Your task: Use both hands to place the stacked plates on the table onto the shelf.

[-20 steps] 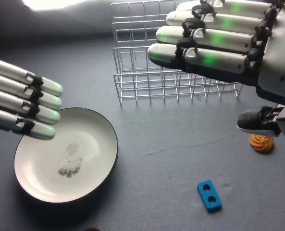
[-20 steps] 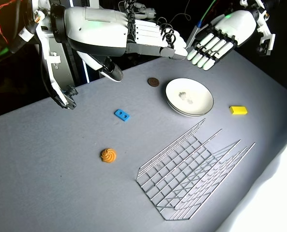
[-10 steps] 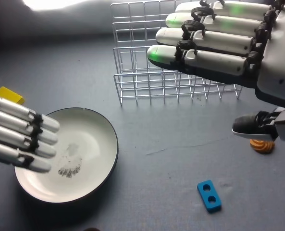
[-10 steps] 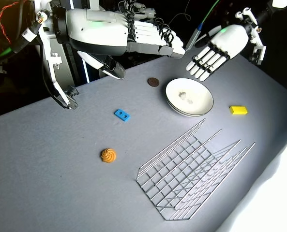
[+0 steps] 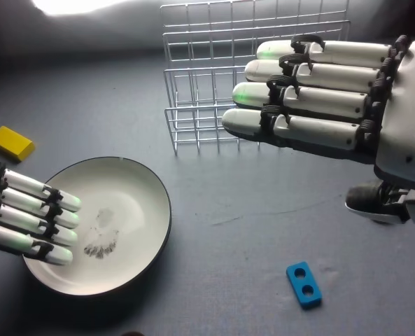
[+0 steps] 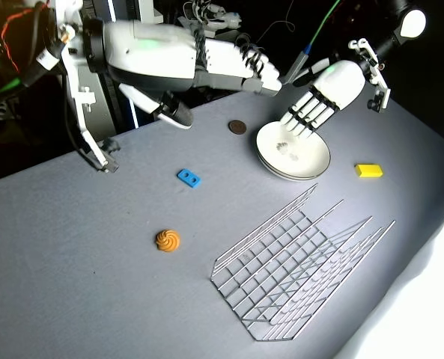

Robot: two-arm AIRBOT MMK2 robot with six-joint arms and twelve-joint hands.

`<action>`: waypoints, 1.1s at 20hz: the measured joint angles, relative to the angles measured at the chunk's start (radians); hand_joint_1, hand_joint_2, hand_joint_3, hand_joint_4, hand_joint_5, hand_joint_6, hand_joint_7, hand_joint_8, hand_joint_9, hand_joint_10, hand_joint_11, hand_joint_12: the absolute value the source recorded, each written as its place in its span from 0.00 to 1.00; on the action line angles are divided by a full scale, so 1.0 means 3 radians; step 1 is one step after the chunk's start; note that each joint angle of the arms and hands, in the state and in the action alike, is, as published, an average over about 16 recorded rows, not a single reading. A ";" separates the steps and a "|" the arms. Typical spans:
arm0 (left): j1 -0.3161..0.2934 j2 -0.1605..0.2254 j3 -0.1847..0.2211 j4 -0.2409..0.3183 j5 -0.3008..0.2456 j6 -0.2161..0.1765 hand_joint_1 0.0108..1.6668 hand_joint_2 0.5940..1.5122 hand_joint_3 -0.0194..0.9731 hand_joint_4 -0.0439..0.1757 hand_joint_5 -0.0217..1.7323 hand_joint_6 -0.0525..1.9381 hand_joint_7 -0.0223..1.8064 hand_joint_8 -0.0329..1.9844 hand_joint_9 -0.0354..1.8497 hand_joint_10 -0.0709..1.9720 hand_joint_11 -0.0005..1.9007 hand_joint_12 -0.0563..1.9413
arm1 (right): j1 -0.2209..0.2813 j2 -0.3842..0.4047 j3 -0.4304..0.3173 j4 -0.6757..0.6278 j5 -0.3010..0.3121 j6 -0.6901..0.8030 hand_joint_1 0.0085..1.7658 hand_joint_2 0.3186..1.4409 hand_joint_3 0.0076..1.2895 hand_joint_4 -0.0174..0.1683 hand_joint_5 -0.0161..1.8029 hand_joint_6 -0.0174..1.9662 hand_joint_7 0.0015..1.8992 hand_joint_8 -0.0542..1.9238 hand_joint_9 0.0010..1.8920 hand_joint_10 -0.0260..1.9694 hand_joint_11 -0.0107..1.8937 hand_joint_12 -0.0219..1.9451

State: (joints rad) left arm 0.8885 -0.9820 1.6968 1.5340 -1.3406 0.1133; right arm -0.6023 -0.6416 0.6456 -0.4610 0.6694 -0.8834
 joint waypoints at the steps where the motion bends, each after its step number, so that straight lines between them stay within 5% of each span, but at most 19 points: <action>1: 0.0025 -0.0018 0.0021 -0.0010 0.0029 0.0002 0.00 0.59 0.03 0.20 0.06 0.03 0.06 0.01 0.05 0.03 0.02 0.03 | -0.0016 -0.0001 0.0000 0.0000 0.0018 -0.0017 0.68 0.61 0.00 0.12 0.03 0.02 0.00 0.03 0.01 0.01 0.02 0.06; 13: 0.0156 -0.0154 0.0207 -0.0068 0.0230 -0.0046 0.00 0.59 0.03 0.19 0.07 0.02 0.05 0.01 0.05 0.03 0.02 0.04 | -0.0116 -0.0104 0.0036 0.0004 0.0047 -0.0198 0.68 0.63 0.00 0.12 0.03 0.02 0.00 0.03 0.01 0.01 0.02 0.06; 22: 0.0093 -0.0194 0.0068 -0.0079 0.0337 -0.0172 0.00 0.59 0.03 0.18 0.06 0.02 0.04 0.01 0.05 0.03 0.02 0.04 | -0.0125 -0.0401 0.0142 0.0026 -0.0225 -0.0428 0.66 0.65 0.00 0.12 0.04 0.02 0.01 0.03 0.01 0.01 0.02 0.06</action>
State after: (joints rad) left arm 0.9163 -1.0401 1.7171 1.5104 -1.2395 0.0615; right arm -0.6396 -0.7619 0.6882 -0.4533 0.6020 -1.0117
